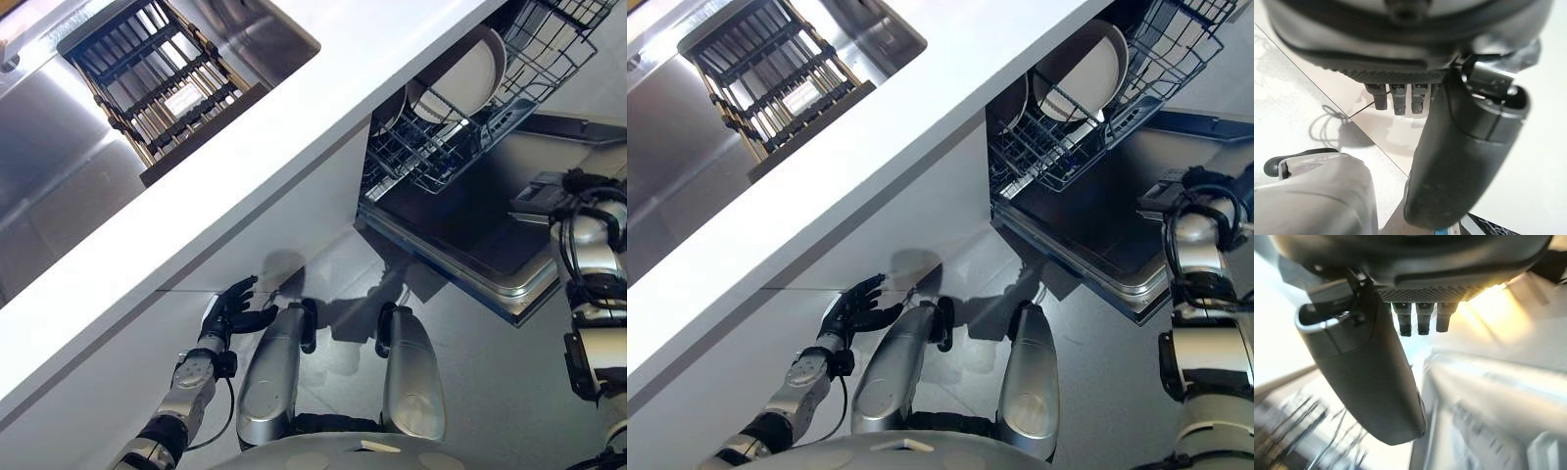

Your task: Pick up plates and place into dishwasher.

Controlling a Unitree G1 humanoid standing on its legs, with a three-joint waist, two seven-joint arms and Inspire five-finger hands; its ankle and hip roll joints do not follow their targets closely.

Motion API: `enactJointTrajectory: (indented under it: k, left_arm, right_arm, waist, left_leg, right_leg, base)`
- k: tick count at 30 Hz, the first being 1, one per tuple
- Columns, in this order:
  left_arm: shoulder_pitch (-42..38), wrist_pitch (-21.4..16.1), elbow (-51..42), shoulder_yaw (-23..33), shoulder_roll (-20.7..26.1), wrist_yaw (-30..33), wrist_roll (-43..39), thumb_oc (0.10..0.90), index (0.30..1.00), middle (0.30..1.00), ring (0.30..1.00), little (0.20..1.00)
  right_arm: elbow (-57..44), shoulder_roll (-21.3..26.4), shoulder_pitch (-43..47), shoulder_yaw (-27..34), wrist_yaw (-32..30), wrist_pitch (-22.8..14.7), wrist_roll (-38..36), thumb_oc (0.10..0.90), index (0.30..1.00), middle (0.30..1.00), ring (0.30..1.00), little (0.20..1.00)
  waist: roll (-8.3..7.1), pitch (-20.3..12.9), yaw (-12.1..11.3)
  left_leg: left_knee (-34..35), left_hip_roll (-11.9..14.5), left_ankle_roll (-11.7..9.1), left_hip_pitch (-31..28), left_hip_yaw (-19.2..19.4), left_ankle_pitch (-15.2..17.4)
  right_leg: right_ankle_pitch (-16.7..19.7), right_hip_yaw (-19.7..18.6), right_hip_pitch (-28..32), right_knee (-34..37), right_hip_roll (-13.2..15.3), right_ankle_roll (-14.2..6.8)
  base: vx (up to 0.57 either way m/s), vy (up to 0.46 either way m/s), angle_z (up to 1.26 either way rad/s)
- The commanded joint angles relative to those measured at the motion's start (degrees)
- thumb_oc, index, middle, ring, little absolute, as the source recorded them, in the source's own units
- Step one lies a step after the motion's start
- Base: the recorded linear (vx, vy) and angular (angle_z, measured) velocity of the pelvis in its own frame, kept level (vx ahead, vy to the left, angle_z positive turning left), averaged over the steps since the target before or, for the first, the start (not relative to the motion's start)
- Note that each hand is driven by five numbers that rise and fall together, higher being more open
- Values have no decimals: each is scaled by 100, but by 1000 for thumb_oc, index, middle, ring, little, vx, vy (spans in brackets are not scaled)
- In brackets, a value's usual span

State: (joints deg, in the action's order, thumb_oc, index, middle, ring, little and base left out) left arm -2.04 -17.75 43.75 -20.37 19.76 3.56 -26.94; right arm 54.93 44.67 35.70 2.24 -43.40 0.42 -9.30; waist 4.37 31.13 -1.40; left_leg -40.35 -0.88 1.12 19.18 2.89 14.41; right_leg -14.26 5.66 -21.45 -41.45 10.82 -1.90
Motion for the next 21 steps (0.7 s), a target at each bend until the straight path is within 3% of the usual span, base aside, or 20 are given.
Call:
enactJointTrajectory:
  k: [1,5,8,11,12,13,17,21]
  left_arm:
    - [404,-562,-336,271,230,83,42,800,900,900,900,900]
    - [413,-567,-359,227,243,67,-8,800,900,900,900,900]
    - [393,-502,-412,165,254,12,-6,800,900,900,900,900]
    - [357,-504,-354,73,230,-8,16,800,900,900,900,900]
    - [347,-493,-352,64,223,-16,36,800,900,900,900,900]
    - [340,-482,-354,55,230,-19,35,800,900,900,900,900]
    - [274,-390,-371,16,280,-67,85,800,900,900,900,900]
    - [250,-318,-357,9,326,-124,102,800,900,900,900,900]
  right_arm:
    - [-49,747,-614,342,-461,-750,-349,800,900,900,900,900]
    - [108,692,-1197,835,-91,-1286,-746,800,900,900,900,900]
    - [200,506,-1558,1210,503,-1791,-1715,800,900,900,900,900]
    - [564,339,-1689,1472,1425,-1981,-2840,800,900,900,900,900]
    - [653,287,-1682,1534,1927,-1902,-3330,800,900,900,900,900]
    - [702,269,-1676,1555,2055,-1888,-3438,800,900,900,900,900]
    - [997,34,-1620,1533,3960,-1241,-4775,800,900,900,900,900]
    - [1090,-189,-1569,1389,5338,-756,-5290,800,900,900,900,900]
  waist:
    - [-305,-704,149]
    - [-354,-777,295]
    - [-368,-824,387]
    - [-365,-858,423]
    - [-363,-868,426]
    - [-362,-878,427]
    - [-343,-921,399]
    - [-327,-961,360]
  left_leg:
    - [-85,-68,459,-127,238,465]
    - [-169,-46,473,-160,280,541]
    - [-174,-28,485,-231,327,582]
    - [-196,-27,480,-289,324,620]
    - [-203,-32,474,-310,325,626]
    - [-190,-36,471,-315,323,620]
    - [-237,-56,468,-359,289,652]
    - [-319,-85,474,-367,258,695]
  right_leg:
    - [59,185,436,178,-400,502]
    - [67,93,456,185,-469,497]
    - [65,28,481,187,-524,500]
    - [70,3,544,211,-560,507]
    - [69,-5,568,219,-569,513]
    - [71,-4,574,227,-568,516]
    - [28,7,585,124,-565,548]
    - [-27,45,589,12,-559,575]
  base:
    - [12,-2,-5]
    - [26,-3,-14]
    - [20,-4,-20]
    - [27,-14,-18]
    - [22,-13,-14]
    - [24,-17,-15]
    - [23,-23,-7]
    - [26,-29,1]
